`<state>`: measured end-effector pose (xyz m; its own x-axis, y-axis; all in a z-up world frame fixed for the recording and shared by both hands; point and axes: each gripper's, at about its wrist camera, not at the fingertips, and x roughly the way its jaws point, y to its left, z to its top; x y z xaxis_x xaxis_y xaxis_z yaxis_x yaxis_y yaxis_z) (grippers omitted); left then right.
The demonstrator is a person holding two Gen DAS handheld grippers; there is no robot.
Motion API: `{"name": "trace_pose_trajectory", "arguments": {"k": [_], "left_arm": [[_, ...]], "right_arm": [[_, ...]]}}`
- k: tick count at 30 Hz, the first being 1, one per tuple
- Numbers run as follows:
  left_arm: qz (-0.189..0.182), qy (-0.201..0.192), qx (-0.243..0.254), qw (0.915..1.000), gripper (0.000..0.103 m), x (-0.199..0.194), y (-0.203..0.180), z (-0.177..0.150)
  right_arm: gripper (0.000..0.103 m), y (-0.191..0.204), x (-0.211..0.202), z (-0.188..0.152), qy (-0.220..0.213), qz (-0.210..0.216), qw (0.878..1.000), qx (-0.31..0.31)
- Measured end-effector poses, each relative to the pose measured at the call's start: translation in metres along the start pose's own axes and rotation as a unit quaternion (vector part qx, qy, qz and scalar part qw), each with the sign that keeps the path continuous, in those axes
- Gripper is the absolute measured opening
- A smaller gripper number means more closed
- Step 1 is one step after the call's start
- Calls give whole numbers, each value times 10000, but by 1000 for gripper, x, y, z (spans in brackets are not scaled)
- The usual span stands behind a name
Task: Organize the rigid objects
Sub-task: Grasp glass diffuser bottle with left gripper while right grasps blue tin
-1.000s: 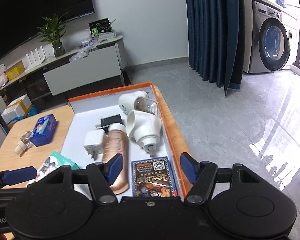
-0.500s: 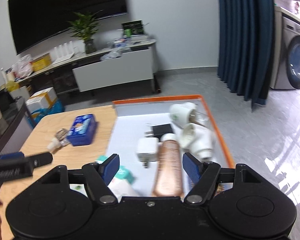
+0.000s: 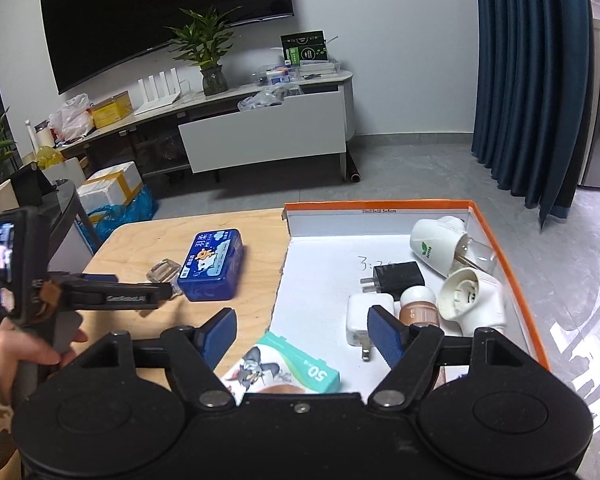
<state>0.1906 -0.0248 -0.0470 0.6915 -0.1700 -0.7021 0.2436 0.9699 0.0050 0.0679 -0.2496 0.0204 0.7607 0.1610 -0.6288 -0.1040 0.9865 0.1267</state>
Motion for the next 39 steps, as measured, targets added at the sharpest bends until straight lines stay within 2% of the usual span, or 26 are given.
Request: {"name": "trace_pose_trajectory", "arguments": {"k": [4, 5, 8, 11, 17, 19, 22, 26, 27, 30, 37, 38, 39], "left_arm": [[-85, 30, 132, 9999, 88, 18, 1, 0], [-63, -59, 187, 9998, 82, 18, 0, -1], [-175, -225, 277, 9992, 52, 13, -1, -2], [-173, -231, 160, 9995, 52, 8, 5, -5], [185, -309, -185, 9992, 52, -16, 26, -11], [259, -364, -319, 9985, 52, -27, 32, -11], [322, -450, -492, 9973, 52, -41, 38, -12], [294, -489, -719, 9958, 52, -50, 40, -15], [301, -487, -734, 9957, 52, -51, 38, -15], [282, -483, -775, 9954, 52, -60, 32, -19], [126, -602, -811, 9948, 49, -93, 7, -26], [68, -637, -790, 9948, 46, -98, 2, -27], [44, -683, -732, 9950, 32, -102, -5, -27]], "right_arm": [[86, 1, 14, 6, 28, 59, 9999, 98], [86, 2, 18, 8, 45, 78, 9999, 111], [86, 8, 32, 14, 93, 167, 9998, 111], [86, 22, 49, 21, 197, 347, 9992, 18], [90, 61, 105, 42, 609, 817, 9947, -101], [90, 77, 130, 46, 848, 780, 9932, -193], [91, 95, 160, 52, 964, 655, 9929, -241], [93, 105, 197, 51, 1475, 499, 9878, -58], [74, 108, 196, 51, 1340, 460, 9898, -145], [73, 105, 182, 51, 1140, 473, 9923, -95], [73, 84, 94, 42, 452, 543, 9974, -116], [73, 79, 80, 38, 372, 548, 9978, -82], [73, 74, 68, 35, 318, 563, 9979, -45]]}}
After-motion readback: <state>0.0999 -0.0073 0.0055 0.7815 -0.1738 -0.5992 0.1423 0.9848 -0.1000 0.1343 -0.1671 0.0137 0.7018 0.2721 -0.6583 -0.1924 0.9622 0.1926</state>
